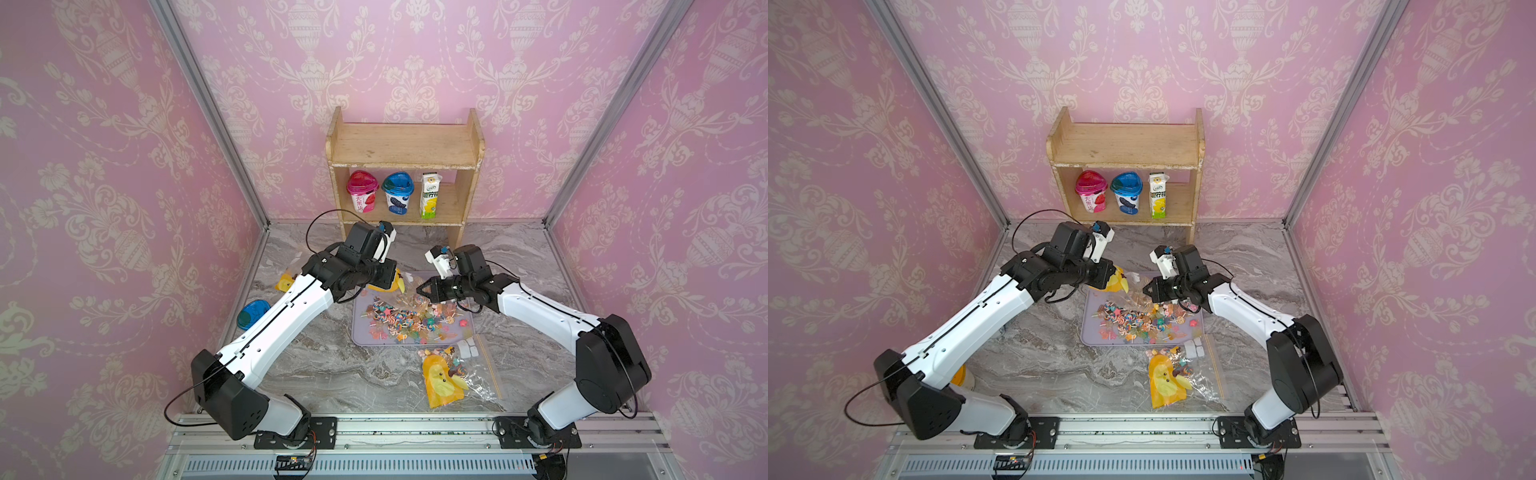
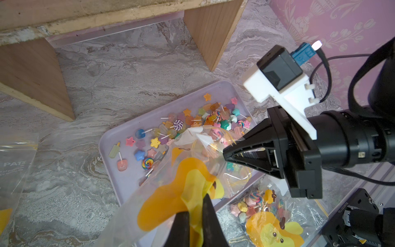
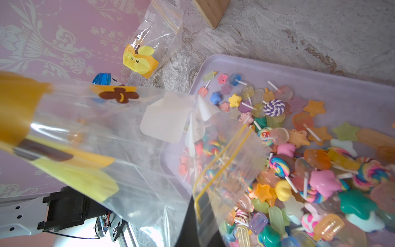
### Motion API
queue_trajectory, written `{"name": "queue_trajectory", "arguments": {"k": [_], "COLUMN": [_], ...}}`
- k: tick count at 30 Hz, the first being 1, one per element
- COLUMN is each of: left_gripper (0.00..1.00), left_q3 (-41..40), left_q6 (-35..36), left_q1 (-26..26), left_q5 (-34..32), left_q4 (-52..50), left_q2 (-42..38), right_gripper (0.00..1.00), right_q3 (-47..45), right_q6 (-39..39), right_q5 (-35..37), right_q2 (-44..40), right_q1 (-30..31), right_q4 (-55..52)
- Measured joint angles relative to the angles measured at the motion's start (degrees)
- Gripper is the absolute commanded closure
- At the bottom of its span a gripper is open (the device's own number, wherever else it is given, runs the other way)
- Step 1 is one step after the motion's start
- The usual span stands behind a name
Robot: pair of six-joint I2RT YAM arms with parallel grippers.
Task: Pour candies out of the ziploc bag
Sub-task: 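Pour the candies out of the ziploc bag onto the tray.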
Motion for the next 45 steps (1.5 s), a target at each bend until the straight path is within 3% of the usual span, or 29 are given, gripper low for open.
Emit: {"name": "queue_trajectory", "arguments": {"k": [15, 28, 38, 45], "left_gripper": [1.0, 1.0, 1.0, 1.0], "left_q3": [3.28, 4.59, 16.92, 17.11], "left_q6": [-0.09, -0.09, 0.46, 1.36], "left_q1": [-2.27, -2.97, -2.97, -2.97], "left_q5": [0.66, 1.51, 1.97, 2.23], "left_q4": [-2.78, -2.89, -8.02, -10.67], "left_q2": [3.08, 2.54, 9.38, 11.21], "right_gripper": [1.0, 1.0, 1.0, 0.92], "right_q3": [-2.91, -2.25, -2.32, -4.48], "right_q6": [1.09, 4.39, 8.92, 9.27], "right_q5": [-0.07, -5.92, -11.89, -11.43], "right_q2": [-0.2, 4.13, 4.11, 4.33], "right_q1": [-0.68, -0.79, -1.66, -1.9], "right_q4": [1.53, 7.32, 11.63, 11.04]}}
